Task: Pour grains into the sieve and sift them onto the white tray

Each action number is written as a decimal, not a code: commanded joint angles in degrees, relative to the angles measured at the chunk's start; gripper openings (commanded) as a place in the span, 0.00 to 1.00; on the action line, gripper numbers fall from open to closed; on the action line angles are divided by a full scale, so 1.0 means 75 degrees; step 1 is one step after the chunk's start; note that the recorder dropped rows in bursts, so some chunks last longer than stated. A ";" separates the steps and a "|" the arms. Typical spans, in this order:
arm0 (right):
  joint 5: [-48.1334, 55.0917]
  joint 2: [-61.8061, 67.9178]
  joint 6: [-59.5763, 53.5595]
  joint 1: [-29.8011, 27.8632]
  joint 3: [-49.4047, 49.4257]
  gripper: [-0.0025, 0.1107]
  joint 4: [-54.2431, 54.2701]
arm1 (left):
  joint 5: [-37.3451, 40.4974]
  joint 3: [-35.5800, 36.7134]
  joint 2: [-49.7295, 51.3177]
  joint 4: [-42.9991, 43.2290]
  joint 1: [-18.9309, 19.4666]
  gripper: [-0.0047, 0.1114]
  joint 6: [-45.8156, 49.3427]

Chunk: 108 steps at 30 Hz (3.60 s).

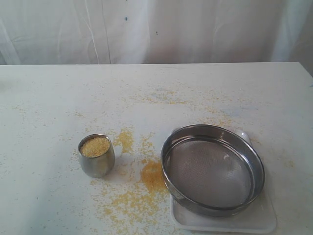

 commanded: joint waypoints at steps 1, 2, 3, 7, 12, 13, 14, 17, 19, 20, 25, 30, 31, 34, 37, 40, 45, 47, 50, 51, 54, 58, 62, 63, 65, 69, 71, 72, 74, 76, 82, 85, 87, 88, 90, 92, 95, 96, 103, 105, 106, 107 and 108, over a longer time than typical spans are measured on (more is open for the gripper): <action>-0.0044 -0.0028 -0.0021 0.0000 0.0015 0.02 -0.0002 | -0.0761 -0.0023 0.1536 0.0021 -0.0014 0.04 -0.0779; -0.0044 -0.0028 -0.0021 0.0000 0.0015 0.02 -0.0002 | -0.0842 -0.0023 0.1802 0.0021 -0.0014 0.04 -0.1004; -0.0044 -0.0028 -0.0021 0.0000 0.0015 0.02 -0.0002 | -0.0843 -0.0023 0.2113 0.0021 -0.0014 0.04 -0.1249; -0.0044 -0.0028 -0.0021 0.0000 0.0015 0.02 -0.0002 | -0.0983 -0.0023 0.3235 0.0021 -0.0014 0.04 -0.2115; -0.0044 -0.0028 -0.0021 0.0000 0.0015 0.02 -0.0002 | -0.1321 0.0130 0.4245 0.0791 -0.0014 0.04 -0.3087; -0.0044 -0.0028 -0.0021 0.0000 0.0015 0.02 -0.0002 | -0.1778 0.0213 0.4447 0.1144 -0.0014 0.04 -0.3401; -0.0044 -0.0028 -0.0021 0.0000 0.0015 0.02 -0.0002 | -0.2143 0.0305 0.4634 0.1603 -0.0014 0.04 -0.3620; -0.0044 -0.0028 -0.0021 0.0000 0.0015 0.02 -0.0002 | -0.3737 0.0497 0.5126 0.3068 -0.0014 0.04 -0.4414; -0.0044 -0.0028 -0.0021 0.0000 0.0015 0.02 -0.0002 | -0.4672 0.0497 0.5454 0.4090 -0.0014 0.04 -0.4724; -0.0044 -0.0028 -0.0021 0.0000 0.0015 0.02 -0.0002 | -0.4914 0.0463 0.5585 0.4439 -0.0014 0.04 -0.4820; -0.0044 -0.0028 -0.0021 0.0000 0.0015 0.02 -0.0002 | -0.7316 0.0356 0.6805 0.7166 -0.0014 0.04 -0.5582; -0.0044 -0.0028 -0.0021 0.0000 0.0015 0.02 -0.0002 | -0.7316 0.0033 0.7076 0.8746 -0.0051 0.04 -0.5680; -0.0044 -0.0028 -0.0021 0.0000 0.0015 0.02 -0.0002 | -0.7316 -0.0063 0.7076 0.9024 -0.0051 0.04 -0.5760; -0.0044 -0.0028 -0.0021 0.0000 0.0015 0.02 -0.0002 | -0.7316 -0.0338 0.7076 0.9440 -0.0419 0.04 -0.6317; -0.0044 -0.0028 -0.0021 0.0000 0.0015 0.02 -0.0002 | -0.7316 -0.0445 0.7076 0.9485 -0.0869 0.06 -0.5924; -0.0044 -0.0028 0.0104 0.0000 0.0015 0.02 -0.0002 | -0.7284 -0.0445 0.7076 0.9316 -0.0906 0.22 -0.5084; -0.0044 -0.0028 0.0118 0.0000 0.0015 0.02 -0.0002 | -0.6628 -0.0445 0.7076 0.9081 -0.0906 0.92 -0.5621; -0.0044 -0.0028 0.0118 0.0000 0.0015 0.02 -0.0002 | -0.7012 -0.0445 0.7063 0.8961 -0.0906 0.94 -0.5656; -0.0044 -0.0028 0.0118 0.0000 0.0015 0.02 -0.0002 | -0.7293 -0.0445 0.7063 0.8991 -0.0906 0.94 -0.5656; -0.0044 -0.0028 0.0118 0.0000 0.0015 0.02 -0.0002 | -0.7316 -0.0445 0.7063 0.8991 -0.0906 0.94 -0.5656; -0.0044 -0.0028 0.0118 0.0000 0.0015 0.02 -0.0002 | -0.7316 -0.0445 0.7063 0.8968 -0.0906 0.94 -0.5656; -0.0044 -0.0028 0.0118 0.0000 0.0015 0.02 -0.0002 | -0.7316 -0.0445 0.7063 0.8776 -0.0906 0.94 -0.5476; -0.0044 -0.0028 0.0118 0.0000 0.0015 0.02 -0.0002 | -0.6564 -0.0520 0.7076 0.8096 -0.0906 0.94 -0.3783; -0.0044 -0.0028 0.0118 0.0000 0.0015 0.02 -0.0002 | -0.6602 -0.0607 0.7144 0.8097 -0.0906 0.94 -0.3802; -0.0044 -0.0028 0.0118 0.0000 0.0015 0.02 -0.0002 | -0.7012 -0.0832 0.7331 0.8193 -0.0919 0.94 -0.4070; -0.0044 -0.0028 0.0118 0.0000 0.0015 0.02 -0.0002 | -0.7316 -0.1316 0.7916 0.8693 -0.0919 0.94 -0.4892; -0.0044 -0.0028 0.0118 0.0000 0.0015 0.02 -0.0002 | -0.7316 -0.1489 0.8174 0.9030 -0.0919 0.94 -0.5031; -0.0044 -0.0028 0.0118 0.0000 0.0015 0.02 -0.0002 | -0.7316 -0.1548 0.8319 0.9227 -0.0919 0.94 -0.5044; -0.0044 -0.0028 0.0118 0.0000 0.0015 0.02 -0.0002 | -0.7316 -0.1634 0.8565 0.9353 -0.0919 0.94 -0.5028; -0.0044 -0.0028 0.0118 0.0000 0.0015 0.02 -0.0002 | -0.7316 -0.1734 0.8811 0.9297 -0.0919 0.94 -0.4963; -0.0044 -0.0028 0.0118 0.0000 0.0015 0.02 -0.0002 | -0.7316 -0.2224 0.9370 0.9352 -0.1008 0.94 -0.4975; -0.0044 -0.0028 0.0118 0.0000 0.0015 0.02 -0.0002 | -0.7316 -0.2425 0.9622 0.9368 -0.1199 0.94 -0.4975; -0.0044 -0.0028 0.0118 0.0000 0.0015 0.02 -0.0002 | -0.7316 -0.2581 0.9770 0.9389 -0.1280 0.94 -0.4975; -0.0044 -0.0028 0.0118 0.0000 0.0015 0.02 -0.0002 | -0.7316 -0.2653 0.9833 0.9404 -0.1280 0.94 -0.4975; -0.0044 -0.0028 0.0118 0.0000 0.0015 0.02 -0.0002 | -0.7316 -0.2760 0.9949 0.9419 -0.1280 0.94 -0.4975; -0.0044 -0.0028 0.0118 0.0000 0.0015 0.02 -0.0002 | -0.7316 -0.2817 1.0040 0.9401 -0.1280 0.94 -0.4975; -0.0044 -0.0028 0.0118 0.0000 0.0015 0.02 -0.0002 | -0.7316 -0.2832 1.0163 0.9417 -0.1280 0.94 -0.4997; -0.0044 -0.0028 0.0118 0.0000 0.0015 0.02 -0.0002 | -0.7316 -0.2832 1.0228 0.9437 -0.1280 0.94 -0.4997; -0.0044 -0.0028 0.0118 0.0000 0.0015 0.02 -0.0002 | -0.7316 -0.2832 1.0517 0.9318 -0.1280 0.94 -0.4817; -0.0044 -0.0028 0.0118 0.0000 0.0015 0.02 -0.0002 | -0.7316 -0.2832 1.0635 0.9318 -0.1280 0.94 -0.4780; -0.0044 -0.0028 0.0118 0.0000 0.0015 0.02 -0.0002 | -0.7316 -0.2832 1.0712 0.9305 -0.1280 0.94 -0.4780; -0.0044 -0.0028 0.0118 0.0000 0.0015 0.02 -0.0002 | -0.7316 -0.2832 1.0852 0.9305 -0.1280 0.94 -0.4780; -0.0044 -0.0028 0.0118 0.0000 0.0015 0.02 -0.0002 | -0.7316 -0.2832 1.0904 0.9305 -0.1280 0.94 -0.4780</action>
